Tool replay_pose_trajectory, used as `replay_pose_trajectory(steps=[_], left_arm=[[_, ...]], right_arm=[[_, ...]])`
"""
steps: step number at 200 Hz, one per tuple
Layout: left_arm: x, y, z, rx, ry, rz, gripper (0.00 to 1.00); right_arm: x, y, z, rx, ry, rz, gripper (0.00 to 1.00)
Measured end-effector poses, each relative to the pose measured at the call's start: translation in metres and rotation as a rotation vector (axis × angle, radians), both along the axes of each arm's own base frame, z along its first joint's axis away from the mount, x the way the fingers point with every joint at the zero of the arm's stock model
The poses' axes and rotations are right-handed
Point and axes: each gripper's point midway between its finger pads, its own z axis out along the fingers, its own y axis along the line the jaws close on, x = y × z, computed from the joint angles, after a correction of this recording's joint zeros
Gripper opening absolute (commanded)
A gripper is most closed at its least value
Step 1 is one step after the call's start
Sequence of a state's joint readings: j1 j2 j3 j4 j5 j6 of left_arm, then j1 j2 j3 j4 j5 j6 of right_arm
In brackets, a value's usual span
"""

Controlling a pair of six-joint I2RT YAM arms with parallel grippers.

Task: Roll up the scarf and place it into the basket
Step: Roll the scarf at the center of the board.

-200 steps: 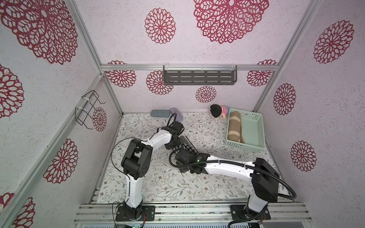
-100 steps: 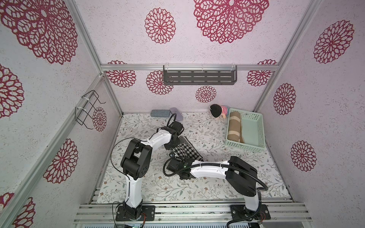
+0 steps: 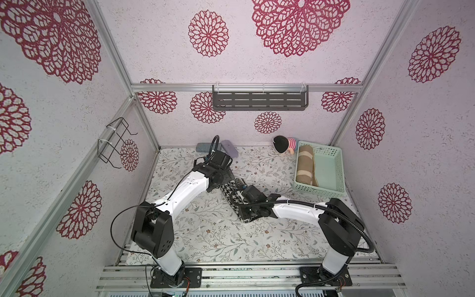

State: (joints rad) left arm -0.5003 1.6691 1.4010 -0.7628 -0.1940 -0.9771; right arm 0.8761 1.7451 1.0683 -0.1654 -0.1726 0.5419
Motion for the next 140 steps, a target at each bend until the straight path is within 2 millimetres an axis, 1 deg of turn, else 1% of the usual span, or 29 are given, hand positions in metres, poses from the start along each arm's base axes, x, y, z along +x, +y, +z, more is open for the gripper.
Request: replay_pose_trajectory(steps=[22, 52, 58, 67, 76, 99, 108, 123, 140], left_arm=[[0.000, -0.012, -0.006, -0.018, 0.012, -0.049, 0.84], [0.000, -0.044, -0.032, -0.042, 0.074, -0.143, 0.69], [0.002, -0.051, -0.037, -0.045, 0.084, -0.160, 0.66], [0.003, -0.062, -0.044, -0.049, 0.097, -0.187, 0.64], [0.006, -0.072, -0.050, -0.058, 0.105, -0.209, 0.58], [0.012, -0.088, -0.061, -0.072, 0.119, -0.239, 0.47], [0.015, -0.091, -0.065, -0.073, 0.122, -0.244, 0.43], [0.021, -0.096, -0.078, -0.072, 0.133, -0.243, 0.38], [0.024, -0.100, -0.098, -0.068, 0.162, -0.244, 0.36]], right_arm=[[0.004, -0.005, -0.001, 0.125, 0.120, -0.028, 0.07], [0.008, -0.009, 0.003, 0.273, 0.233, -0.062, 0.08], [0.009, -0.011, 0.002, 0.294, 0.250, -0.069, 0.09], [0.010, -0.015, 0.001, 0.326, 0.277, -0.081, 0.10], [0.010, -0.019, 0.000, 0.349, 0.300, -0.091, 0.11], [0.012, -0.025, 0.000, 0.390, 0.341, -0.114, 0.14], [0.013, -0.027, 0.000, 0.400, 0.353, -0.123, 0.17], [0.015, -0.030, 0.000, 0.410, 0.363, -0.135, 0.25], [0.018, -0.034, -0.001, 0.411, 0.376, -0.157, 0.38]])
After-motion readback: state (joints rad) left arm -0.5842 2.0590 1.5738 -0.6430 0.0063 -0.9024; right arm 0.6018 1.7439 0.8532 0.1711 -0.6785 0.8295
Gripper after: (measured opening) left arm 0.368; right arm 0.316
